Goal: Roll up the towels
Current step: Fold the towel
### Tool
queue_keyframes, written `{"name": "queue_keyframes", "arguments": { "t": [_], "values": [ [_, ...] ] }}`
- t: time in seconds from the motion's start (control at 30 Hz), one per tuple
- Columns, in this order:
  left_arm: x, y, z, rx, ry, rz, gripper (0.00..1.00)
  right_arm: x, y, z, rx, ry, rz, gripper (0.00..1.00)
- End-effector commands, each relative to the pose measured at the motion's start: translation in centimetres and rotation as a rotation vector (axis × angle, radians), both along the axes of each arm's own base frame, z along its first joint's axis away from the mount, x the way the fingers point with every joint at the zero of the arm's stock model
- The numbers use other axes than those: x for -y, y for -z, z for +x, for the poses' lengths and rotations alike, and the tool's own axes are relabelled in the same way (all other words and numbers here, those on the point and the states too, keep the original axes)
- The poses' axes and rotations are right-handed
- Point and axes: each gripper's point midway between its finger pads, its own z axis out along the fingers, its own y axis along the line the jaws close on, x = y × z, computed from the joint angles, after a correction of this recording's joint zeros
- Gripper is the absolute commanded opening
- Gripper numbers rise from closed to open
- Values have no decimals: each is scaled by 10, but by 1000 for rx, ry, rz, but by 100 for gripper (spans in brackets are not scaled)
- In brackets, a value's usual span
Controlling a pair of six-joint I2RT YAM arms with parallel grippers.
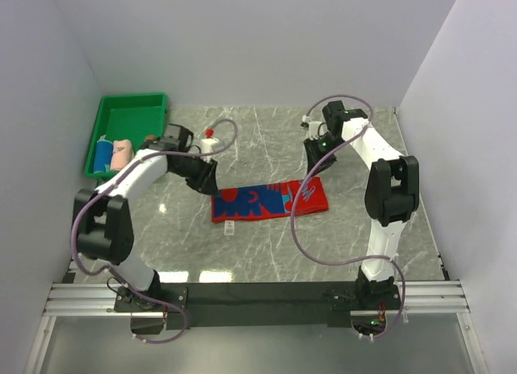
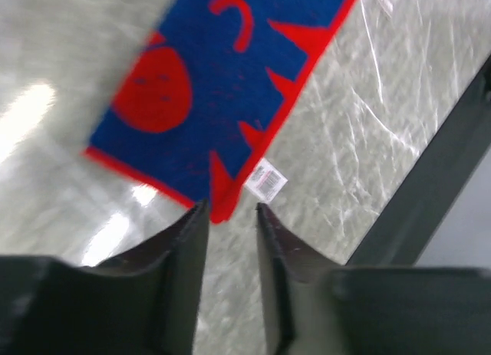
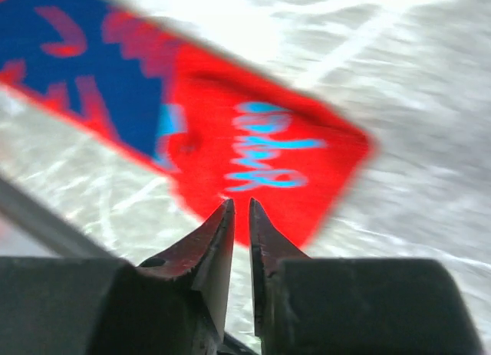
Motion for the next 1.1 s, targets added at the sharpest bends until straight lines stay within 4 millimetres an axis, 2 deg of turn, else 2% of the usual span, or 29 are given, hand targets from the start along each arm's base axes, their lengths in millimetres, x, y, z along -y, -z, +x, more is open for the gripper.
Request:
{"name": "queue_keyframes", "arguments": {
  "t": [0.0,0.07,0.1,0.17,0.2,0.33,0.4,0.43,0.5,0.53,0.57,0.63,0.67,0.7,0.73,0.8,0.87,0.9,0.93,0.97,1.0,1.03,1.07],
  "values": [
    [17,23,-7,-81,51,20,34,27,26,14,12,10,-139,20],
    [25,31,-6,-118,55,17,31,29,41,16,-12,19,-157,17],
    [27,45,-6,-165,55,32,29,30,45,15,-20,22,-161,16],
    [29,53,-1,-202,41,43,25,31,61,9,-53,28,-169,15],
    [28,66,0,-233,32,63,23,32,67,4,-70,26,-176,15],
    [18,90,8,-261,-6,143,6,32,85,-23,-141,13,-175,15],
    [12,99,19,-248,-24,185,2,27,88,-35,-165,5,-160,15],
    [10,101,26,-232,-33,197,1,24,90,-49,-189,-1,-150,15],
    [5,104,52,-195,-52,226,1,11,86,-64,-196,-20,-130,15],
    [8,93,77,-133,-54,222,1,2,88,-82,-240,-35,-86,16],
    [7,103,88,-140,-53,239,1,-13,85,-95,-253,-77,-63,17],
    [4,101,117,-106,-63,260,2,-33,74,-121,-284,-143,4,24],
    [8,94,142,-93,-70,260,4,-46,67,-132,-301,-174,58,26],
    [7,88,155,-86,-81,255,6,-57,61,-142,-294,-227,75,29],
    [16,61,179,-21,-86,206,9,-61,51,-143,-271,-241,93,30],
    [17,45,179,-28,-83,182,16,-66,37,-142,-249,-244,133,32],
    [15,36,175,-6,-94,148,22,-62,21,-129,-196,-224,154,32],
    [10,6,173,58,-111,123,24,-60,15,-124,-176,-211,165,33],
    [6,18,155,6,-123,126,27,-54,8,-114,-144,-183,176,33],
    [6,13,147,2,-135,114,28,-51,6,-109,-125,-169,172,33],
    [6,-3,139,18,-144,92,28,-45,10,-105,-108,-158,136,33],
    [5,6,120,-51,-148,88,27,-41,13,-99,-89,-152,111,34],
    [8,1,108,-76,-141,59,27,-37,19,-97,-86,-152,85,33]
  ]
}}
